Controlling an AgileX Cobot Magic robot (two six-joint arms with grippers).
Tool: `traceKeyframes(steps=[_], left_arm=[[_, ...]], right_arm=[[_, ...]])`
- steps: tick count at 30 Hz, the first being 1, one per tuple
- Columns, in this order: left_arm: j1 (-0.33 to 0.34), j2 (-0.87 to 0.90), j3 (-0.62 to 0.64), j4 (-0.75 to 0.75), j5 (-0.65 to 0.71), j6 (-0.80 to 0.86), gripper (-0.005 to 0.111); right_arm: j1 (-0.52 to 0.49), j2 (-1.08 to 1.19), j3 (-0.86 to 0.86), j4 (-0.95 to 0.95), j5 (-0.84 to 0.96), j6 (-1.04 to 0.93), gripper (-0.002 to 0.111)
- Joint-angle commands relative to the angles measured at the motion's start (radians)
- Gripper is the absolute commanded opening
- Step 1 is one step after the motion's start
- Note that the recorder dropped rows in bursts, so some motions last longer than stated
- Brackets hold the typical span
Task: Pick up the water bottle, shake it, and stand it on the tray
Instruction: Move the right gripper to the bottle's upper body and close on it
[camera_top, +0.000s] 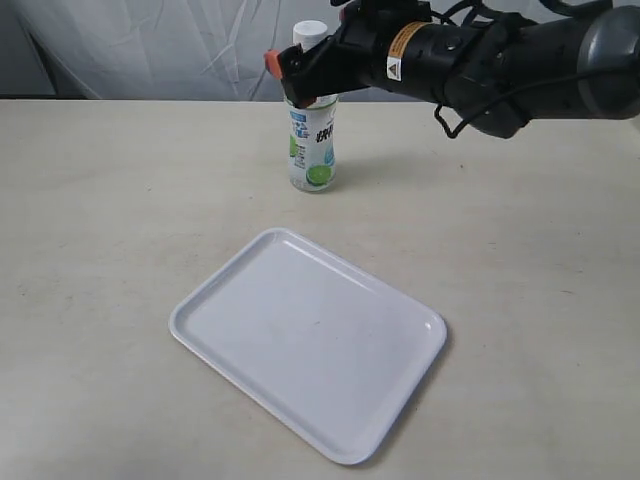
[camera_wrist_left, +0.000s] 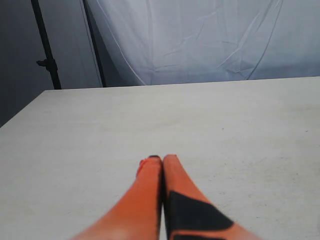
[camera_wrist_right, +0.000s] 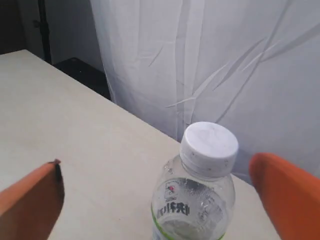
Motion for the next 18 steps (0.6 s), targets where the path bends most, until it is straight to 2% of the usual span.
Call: traceKeyframes(steps=[1, 9, 18], left_arm=[[0.000, -0.005, 0.002, 0.002, -0.005, -0.004, 0.000], [0.000, -0.005, 0.002, 0.002, -0.005, -0.004, 0.000], [0.000, -0.005, 0.002, 0.002, -0.005, -0.004, 0.000]], right_arm=[[-0.001, 0.000, -0.011, 0.063, -0.028, 0.075, 0.104], [-0.001, 0.000, -0.011, 0.108, -0.091, 0.103, 0.104], [-0.003, 0.000, -0.011, 0.167, -0.008, 0.070, 0.104]])
